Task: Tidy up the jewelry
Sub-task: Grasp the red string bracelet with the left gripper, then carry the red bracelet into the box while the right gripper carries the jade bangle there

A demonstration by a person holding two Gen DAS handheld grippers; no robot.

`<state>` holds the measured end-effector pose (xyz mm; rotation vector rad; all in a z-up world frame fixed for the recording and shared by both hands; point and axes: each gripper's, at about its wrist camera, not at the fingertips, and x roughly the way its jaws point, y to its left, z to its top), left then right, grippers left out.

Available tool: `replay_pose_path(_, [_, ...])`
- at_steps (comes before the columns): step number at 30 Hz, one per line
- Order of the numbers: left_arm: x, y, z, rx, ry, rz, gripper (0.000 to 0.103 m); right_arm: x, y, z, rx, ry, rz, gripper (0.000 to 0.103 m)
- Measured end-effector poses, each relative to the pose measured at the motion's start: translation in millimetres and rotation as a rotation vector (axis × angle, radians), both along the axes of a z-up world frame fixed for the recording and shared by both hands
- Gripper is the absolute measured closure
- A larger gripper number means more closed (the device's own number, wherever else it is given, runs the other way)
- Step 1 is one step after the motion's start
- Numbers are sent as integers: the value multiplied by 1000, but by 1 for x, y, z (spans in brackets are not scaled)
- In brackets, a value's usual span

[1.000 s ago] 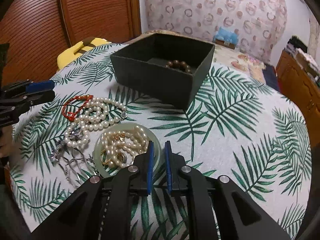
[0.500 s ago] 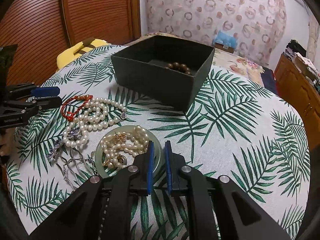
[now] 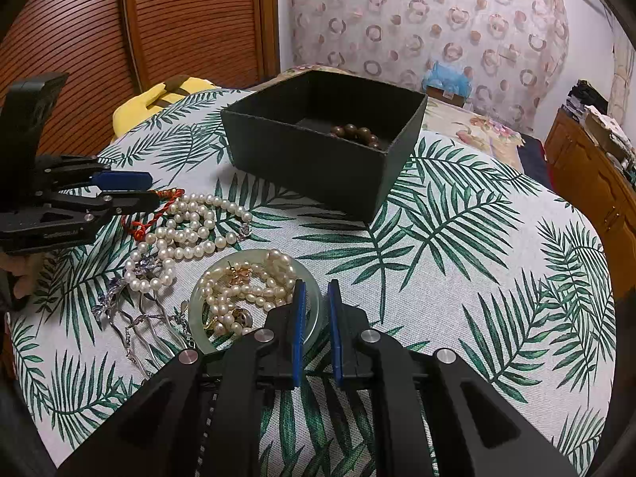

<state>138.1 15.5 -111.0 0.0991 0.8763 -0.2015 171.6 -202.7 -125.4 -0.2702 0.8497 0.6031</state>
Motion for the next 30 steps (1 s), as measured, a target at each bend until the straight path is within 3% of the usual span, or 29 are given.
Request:
replay_pose_path(2, [0,-2,0,-2,-1,-8,95,0,0,0,0,0,0,90])
replay_pose_path(10, [-15,2,12,-38,-54,19,98,0,0,0,1,1,0,90])
replay_pose_path(21, [-46,0,50,-96,-178,29,98,-1,1,0,-1,-1,-1,90])
replay_pose_path(30, [-51,-5,55,-105,-197,15,98,-4,5,3,-31,-22,15,94])
